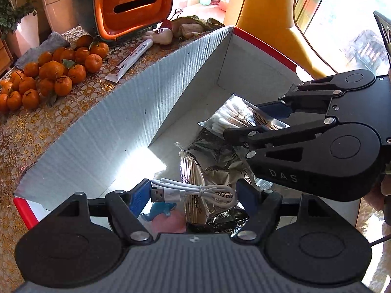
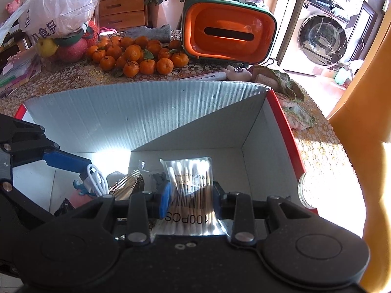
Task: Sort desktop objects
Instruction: 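Lower both items into the shoebox and open both grippers to release them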
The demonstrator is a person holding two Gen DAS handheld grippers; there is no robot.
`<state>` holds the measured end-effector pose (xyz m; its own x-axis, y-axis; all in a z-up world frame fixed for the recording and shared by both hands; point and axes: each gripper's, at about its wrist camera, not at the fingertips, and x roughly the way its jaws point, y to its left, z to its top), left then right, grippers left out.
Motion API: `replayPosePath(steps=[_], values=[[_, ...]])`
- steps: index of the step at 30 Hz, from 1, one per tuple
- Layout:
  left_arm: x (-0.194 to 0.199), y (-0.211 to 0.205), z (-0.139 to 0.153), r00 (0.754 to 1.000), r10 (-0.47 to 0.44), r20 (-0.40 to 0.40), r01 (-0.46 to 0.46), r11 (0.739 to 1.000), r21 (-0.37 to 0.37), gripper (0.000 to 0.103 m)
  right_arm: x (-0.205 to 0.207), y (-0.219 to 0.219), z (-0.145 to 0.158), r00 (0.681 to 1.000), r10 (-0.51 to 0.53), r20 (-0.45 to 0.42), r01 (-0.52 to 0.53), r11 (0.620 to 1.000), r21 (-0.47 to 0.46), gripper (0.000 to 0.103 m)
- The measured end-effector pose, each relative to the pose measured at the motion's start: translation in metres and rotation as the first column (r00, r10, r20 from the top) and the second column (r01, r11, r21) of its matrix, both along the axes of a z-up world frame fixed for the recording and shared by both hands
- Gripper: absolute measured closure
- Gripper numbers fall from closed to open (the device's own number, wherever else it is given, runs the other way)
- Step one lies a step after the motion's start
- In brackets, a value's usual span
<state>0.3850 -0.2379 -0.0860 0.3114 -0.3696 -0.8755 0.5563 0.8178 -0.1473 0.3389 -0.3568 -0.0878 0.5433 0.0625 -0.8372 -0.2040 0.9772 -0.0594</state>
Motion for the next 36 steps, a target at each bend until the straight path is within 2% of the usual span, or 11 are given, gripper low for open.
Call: replayPosePath(steps=[4, 14, 24, 36], values=[[0.007, 0.006, -0.004, 0.997, 0.029, -0.067, -0.031, 0.999, -0.029, 0.027, 0.001, 0.000, 0.000, 1.000, 0.001, -0.004, -0.001, 1.000, -0.003, 0.070], [0.006, 0.004, -0.008, 0.996, 0.019, -0.088, -0.020, 1.000, -0.014, 0.026, 0.002, 0.000, -0.001, 1.000, -0.005, -0.015, 0.005, 1.000, -0.004, 0.068], [-0.006, 0.007, -0.002, 0.998, 0.032, -0.054, -0.032, 0.999, -0.005, 0.025, -0.005, -0.003, 0.006, 1.000, -0.031, 0.001, 0.031, 1.000, 0.003, 0.065], [-0.035, 0.021, 0.041, 0.999, 0.047, 0.011, -0.047, 0.998, -0.035, 0.025, -0.033, -0.006, 0.045, 0.998, -0.050, 0.047, 0.049, 0.999, 0.015, 0.060]])
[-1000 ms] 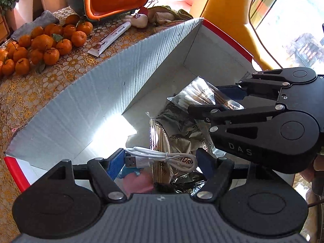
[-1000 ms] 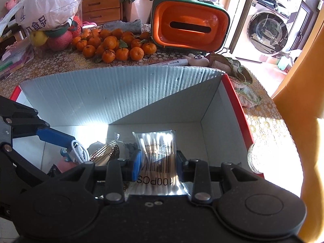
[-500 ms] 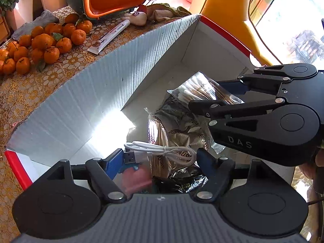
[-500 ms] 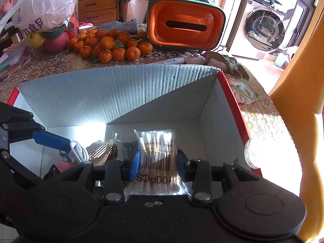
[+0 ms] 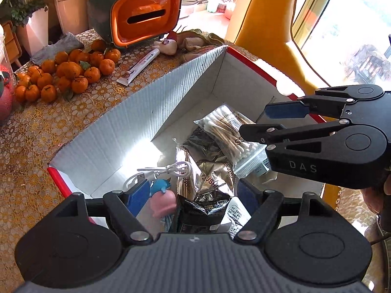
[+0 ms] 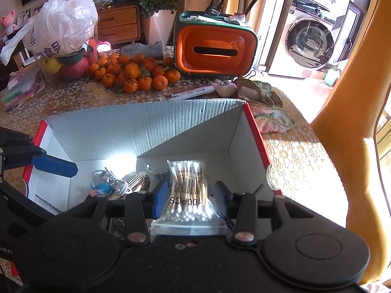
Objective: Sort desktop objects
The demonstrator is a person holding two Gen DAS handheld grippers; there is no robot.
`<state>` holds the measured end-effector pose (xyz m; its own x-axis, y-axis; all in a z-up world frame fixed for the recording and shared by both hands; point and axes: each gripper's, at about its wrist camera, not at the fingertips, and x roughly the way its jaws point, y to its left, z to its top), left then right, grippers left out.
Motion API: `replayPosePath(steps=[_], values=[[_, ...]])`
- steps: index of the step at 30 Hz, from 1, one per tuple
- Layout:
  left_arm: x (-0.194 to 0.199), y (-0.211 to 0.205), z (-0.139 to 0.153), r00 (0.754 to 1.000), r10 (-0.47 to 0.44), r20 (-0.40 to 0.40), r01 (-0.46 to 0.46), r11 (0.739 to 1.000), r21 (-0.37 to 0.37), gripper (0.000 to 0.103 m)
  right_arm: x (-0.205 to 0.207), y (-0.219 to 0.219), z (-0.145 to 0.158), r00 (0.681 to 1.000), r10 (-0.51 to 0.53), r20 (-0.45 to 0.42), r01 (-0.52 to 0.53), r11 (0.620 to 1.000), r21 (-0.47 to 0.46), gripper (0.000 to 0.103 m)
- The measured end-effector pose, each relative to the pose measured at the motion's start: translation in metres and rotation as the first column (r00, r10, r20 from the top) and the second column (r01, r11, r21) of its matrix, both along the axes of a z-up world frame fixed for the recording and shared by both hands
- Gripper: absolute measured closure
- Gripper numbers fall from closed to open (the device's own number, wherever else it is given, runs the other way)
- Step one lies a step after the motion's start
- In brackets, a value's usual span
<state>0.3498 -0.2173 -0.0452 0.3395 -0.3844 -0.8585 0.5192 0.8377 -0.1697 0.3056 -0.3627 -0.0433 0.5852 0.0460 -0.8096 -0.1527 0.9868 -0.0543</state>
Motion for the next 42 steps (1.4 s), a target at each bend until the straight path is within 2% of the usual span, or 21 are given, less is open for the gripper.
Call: replayPosePath(steps=[13, 26, 29, 32, 34, 36, 42], values=[[-0.047, 0.015, 0.048, 0.997, 0.004, 0.082, -0.003, 1.000, -0.022, 0.025, -0.043, 0.007, 0.038, 0.998, 0.018, 0.052, -0.018, 1.000, 0.001, 0.056], [-0.086, 0.046, 0.061, 0.988, 0.078, 0.136, -0.072, 0.996, -0.045, 0.025, -0.089, 0.019, 0.053, 0.995, 0.046, 0.084, -0.047, 0.999, 0.004, 0.051], [-0.095, 0.053, 0.062, 0.984, 0.105, 0.143, -0.097, 0.993, -0.065, 0.017, -0.098, 0.022, 0.054, 0.994, 0.052, 0.095, -0.055, 0.998, 0.024, 0.048], [-0.102, 0.060, 0.063, 0.980, 0.129, 0.154, -0.118, 0.990, -0.080, 0.016, -0.108, 0.024, 0.056, 0.992, 0.057, 0.114, -0.061, 0.998, 0.032, 0.046], [-0.107, 0.064, 0.064, 0.978, 0.142, 0.155, -0.129, 0.987, -0.093, 0.013, -0.114, 0.023, 0.058, 0.990, 0.051, 0.128, -0.058, 0.997, 0.049, 0.040], [-0.112, 0.069, 0.064, 0.974, 0.154, 0.164, -0.138, 0.984, -0.109, 0.002, -0.121, 0.021, 0.060, 0.989, 0.047, 0.142, -0.057, 0.996, 0.069, 0.040], [-0.129, 0.075, 0.066, 0.966, 0.173, 0.192, -0.146, 0.978, -0.148, 0.001, -0.139, 0.017, 0.062, 0.984, 0.033, 0.174, -0.050, 0.994, 0.093, 0.035]])
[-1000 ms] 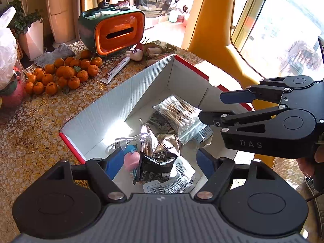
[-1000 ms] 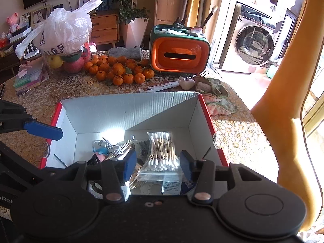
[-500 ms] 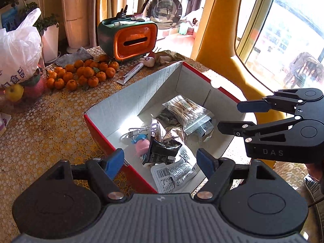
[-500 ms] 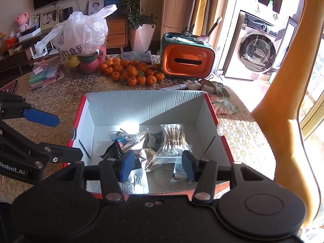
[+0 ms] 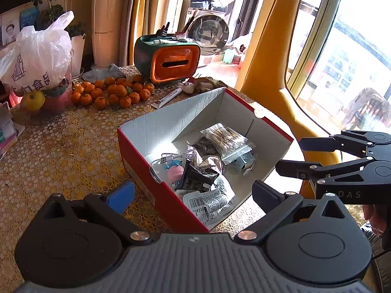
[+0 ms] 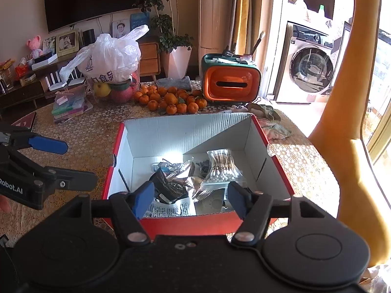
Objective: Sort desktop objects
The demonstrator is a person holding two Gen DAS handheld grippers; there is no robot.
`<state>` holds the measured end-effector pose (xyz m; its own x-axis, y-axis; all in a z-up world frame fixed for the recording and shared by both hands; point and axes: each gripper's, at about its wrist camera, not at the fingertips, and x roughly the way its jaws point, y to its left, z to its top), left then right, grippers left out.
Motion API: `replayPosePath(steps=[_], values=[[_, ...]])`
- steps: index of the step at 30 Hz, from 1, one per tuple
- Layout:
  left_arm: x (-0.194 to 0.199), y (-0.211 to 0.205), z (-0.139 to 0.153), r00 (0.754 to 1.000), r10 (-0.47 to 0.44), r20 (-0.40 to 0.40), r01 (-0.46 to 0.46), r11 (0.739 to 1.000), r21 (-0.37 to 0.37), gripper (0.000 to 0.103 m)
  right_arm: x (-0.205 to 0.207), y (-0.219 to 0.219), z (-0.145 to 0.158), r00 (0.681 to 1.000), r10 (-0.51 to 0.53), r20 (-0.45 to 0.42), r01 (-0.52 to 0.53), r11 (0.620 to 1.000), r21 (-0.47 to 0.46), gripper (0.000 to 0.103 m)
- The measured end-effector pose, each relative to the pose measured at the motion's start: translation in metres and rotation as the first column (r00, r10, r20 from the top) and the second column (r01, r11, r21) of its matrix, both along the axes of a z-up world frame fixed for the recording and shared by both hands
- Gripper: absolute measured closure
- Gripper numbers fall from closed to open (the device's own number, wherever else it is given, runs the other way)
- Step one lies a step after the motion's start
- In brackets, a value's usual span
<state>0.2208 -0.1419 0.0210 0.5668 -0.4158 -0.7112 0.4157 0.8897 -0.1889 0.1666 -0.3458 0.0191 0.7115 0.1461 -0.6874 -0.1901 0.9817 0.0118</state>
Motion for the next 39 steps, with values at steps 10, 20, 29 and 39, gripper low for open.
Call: replayPosePath(steps=[10, 20, 29, 39], values=[[-0.042, 0.004, 0.009, 0.992, 0.045, 0.116, -0.049, 0.998, 0.026, 0.001, -0.036, -0.002, 0.002, 0.999, -0.008, 0.045, 0.005, 0.998, 0.064, 0.033], [-0.084, 0.001, 0.017, 0.985, 0.066, 0.161, -0.072, 0.997, 0.036, 0.001, -0.070, 0.011, 0.006, 0.994, -0.003, 0.106, -0.003, 0.998, 0.059, 0.033], [-0.101, 0.001, 0.013, 0.983, 0.075, 0.165, -0.085, 0.995, 0.056, 0.001, -0.088, 0.010, 0.003, 0.992, -0.024, 0.123, 0.014, 0.997, 0.082, 0.033], [-0.110, 0.006, -0.005, 0.987, 0.099, 0.127, -0.105, 0.993, 0.043, 0.001, -0.098, 0.008, -0.011, 0.992, -0.062, 0.107, 0.054, 0.996, 0.075, 0.033]])
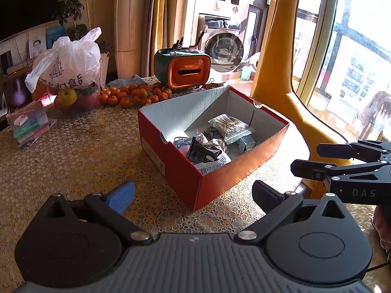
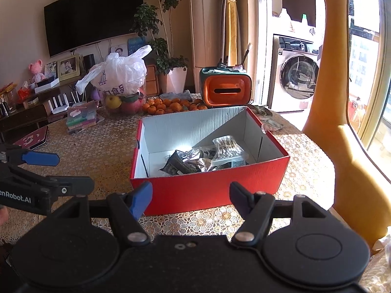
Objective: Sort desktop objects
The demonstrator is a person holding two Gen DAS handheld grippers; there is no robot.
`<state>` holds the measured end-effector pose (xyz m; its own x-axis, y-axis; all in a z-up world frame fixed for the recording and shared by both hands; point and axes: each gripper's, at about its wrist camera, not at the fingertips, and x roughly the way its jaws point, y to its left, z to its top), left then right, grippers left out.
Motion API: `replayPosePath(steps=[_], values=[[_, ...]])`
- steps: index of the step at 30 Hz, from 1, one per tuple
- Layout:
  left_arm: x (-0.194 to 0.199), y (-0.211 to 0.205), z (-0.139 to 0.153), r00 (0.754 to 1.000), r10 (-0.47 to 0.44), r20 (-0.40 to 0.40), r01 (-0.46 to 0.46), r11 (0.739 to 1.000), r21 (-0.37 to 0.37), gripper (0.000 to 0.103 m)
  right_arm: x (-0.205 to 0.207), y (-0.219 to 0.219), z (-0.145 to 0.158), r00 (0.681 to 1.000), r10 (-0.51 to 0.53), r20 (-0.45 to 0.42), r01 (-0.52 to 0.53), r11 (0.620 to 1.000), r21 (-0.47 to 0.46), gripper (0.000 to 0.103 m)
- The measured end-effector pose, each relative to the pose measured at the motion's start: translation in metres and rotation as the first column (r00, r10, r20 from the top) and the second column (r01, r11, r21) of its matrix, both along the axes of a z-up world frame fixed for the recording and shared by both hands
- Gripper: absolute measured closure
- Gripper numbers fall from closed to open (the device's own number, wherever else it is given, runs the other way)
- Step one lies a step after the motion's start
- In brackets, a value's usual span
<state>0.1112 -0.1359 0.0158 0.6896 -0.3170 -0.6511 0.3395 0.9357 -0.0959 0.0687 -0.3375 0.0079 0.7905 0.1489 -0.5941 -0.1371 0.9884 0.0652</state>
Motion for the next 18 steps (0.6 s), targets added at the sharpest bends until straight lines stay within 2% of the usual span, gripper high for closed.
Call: replayPosePath(steps=[9, 18], values=[[-0.0030, -0.0012, -0.0035, 1.000, -0.004, -0.004, 0.004, 1.000, 0.002, 0.001, -0.0050, 0.0023, -0.0079, 1.000, 0.003, -0.027, -0.003, 1.000, 0.021, 0.033], [-0.0050, 0.0031, -0.0003, 1.000, -0.016, 0.004, 0.016, 0.999, -0.032, 0.001, -0.0066, 0.0052, -0.0090, 0.999, -0.002, -0.038, 0.003, 0.999, 0.032, 0.033]])
